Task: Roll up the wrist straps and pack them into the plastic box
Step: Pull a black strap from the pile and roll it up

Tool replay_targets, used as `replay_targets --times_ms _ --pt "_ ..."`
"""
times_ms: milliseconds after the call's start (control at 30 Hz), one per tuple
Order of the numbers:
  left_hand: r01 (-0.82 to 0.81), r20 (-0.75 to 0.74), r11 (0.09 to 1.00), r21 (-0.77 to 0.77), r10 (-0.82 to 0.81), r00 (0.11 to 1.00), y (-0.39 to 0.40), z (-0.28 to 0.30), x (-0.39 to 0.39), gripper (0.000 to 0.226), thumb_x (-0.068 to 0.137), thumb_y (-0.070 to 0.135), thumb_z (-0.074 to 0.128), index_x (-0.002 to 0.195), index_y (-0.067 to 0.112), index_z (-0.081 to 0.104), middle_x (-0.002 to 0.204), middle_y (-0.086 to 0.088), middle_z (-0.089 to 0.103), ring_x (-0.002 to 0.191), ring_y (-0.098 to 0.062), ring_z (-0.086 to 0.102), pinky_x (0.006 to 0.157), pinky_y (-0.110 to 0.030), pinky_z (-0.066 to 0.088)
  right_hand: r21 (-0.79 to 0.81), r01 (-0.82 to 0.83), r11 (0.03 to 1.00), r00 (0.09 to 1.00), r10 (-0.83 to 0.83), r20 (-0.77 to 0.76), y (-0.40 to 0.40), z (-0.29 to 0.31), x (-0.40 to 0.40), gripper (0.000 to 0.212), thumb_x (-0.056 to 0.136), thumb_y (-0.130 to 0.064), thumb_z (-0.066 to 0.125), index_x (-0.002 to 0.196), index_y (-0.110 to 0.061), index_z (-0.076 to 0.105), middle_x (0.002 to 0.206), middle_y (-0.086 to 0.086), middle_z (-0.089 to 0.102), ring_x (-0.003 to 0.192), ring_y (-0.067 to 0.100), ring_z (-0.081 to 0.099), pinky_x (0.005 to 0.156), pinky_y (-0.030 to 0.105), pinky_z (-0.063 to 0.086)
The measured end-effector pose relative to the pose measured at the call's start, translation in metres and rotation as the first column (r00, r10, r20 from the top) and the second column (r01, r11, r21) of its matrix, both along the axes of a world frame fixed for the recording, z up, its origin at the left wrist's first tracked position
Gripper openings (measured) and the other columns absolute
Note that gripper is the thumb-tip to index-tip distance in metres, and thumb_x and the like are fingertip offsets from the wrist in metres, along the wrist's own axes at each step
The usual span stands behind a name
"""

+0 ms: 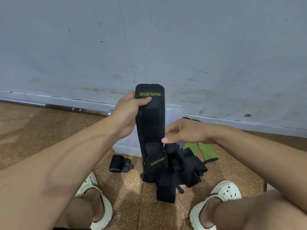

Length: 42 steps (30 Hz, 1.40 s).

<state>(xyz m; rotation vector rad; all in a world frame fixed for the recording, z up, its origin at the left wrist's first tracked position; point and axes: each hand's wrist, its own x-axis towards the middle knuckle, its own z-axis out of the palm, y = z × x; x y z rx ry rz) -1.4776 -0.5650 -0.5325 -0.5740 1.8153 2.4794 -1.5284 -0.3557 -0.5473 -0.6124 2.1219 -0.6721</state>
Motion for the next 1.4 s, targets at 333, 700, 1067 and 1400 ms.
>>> replay_targets --times_ms 333,700,1067,1400 --pt "0.235 0.005 0.931 -0.278 -0.243 0.97 -0.002 -0.008 0.009 0.042 0.088 -0.009 0.068 0.122 0.015 0.072 0.11 -0.002 0.078 0.105 -0.02 0.073 0.09 -0.032 0.057 -0.457 0.528 0.715 0.849 -0.464 0.255 0.007 0.02 -0.018 0.032 0.107 -0.026 0.048 0.134 -0.02 0.064 0.121 0.009 0.074 0.106 0.025 0.073 0.095 0.041 0.057" --pt "0.343 0.068 0.863 -0.372 -0.343 0.937 0.003 -0.013 0.014 0.039 0.085 -0.011 0.067 0.114 0.014 0.076 0.1 -0.002 0.08 0.101 -0.02 0.074 0.092 -0.032 0.056 -0.523 0.395 0.756 0.908 -0.408 0.096 -0.009 0.031 -0.001 0.025 0.09 -0.014 0.077 0.114 -0.018 0.072 0.094 0.008 0.08 0.082 0.018 0.075 0.077 0.03 0.058" --pt "-0.165 -0.273 0.837 -0.521 0.02 0.962 0.017 0.012 0.023 0.019 0.085 0.028 0.081 0.101 0.023 0.071 0.1 0.009 0.074 0.092 0.0 0.067 0.075 -0.008 0.049 -0.488 0.76 0.43 0.641 -0.369 0.673 -0.012 0.048 0.001 0.016 0.096 0.001 0.057 0.109 -0.003 0.066 0.099 0.014 0.068 0.078 0.024 0.072 0.071 0.028 0.062" --pt "-0.012 -0.27 0.888 -0.459 -0.126 0.955 0.027 0.013 0.03 0.033 0.085 0.024 0.081 0.117 0.024 0.073 0.104 0.012 0.077 0.1 -0.004 0.07 0.083 -0.011 0.051 -0.522 0.711 0.471 0.695 -0.36 0.622 -0.013 0.056 0.012 0.015 0.083 -0.013 0.073 0.089 -0.017 0.06 0.076 -0.003 0.072 0.073 0.014 0.073 0.076 0.027 0.06"
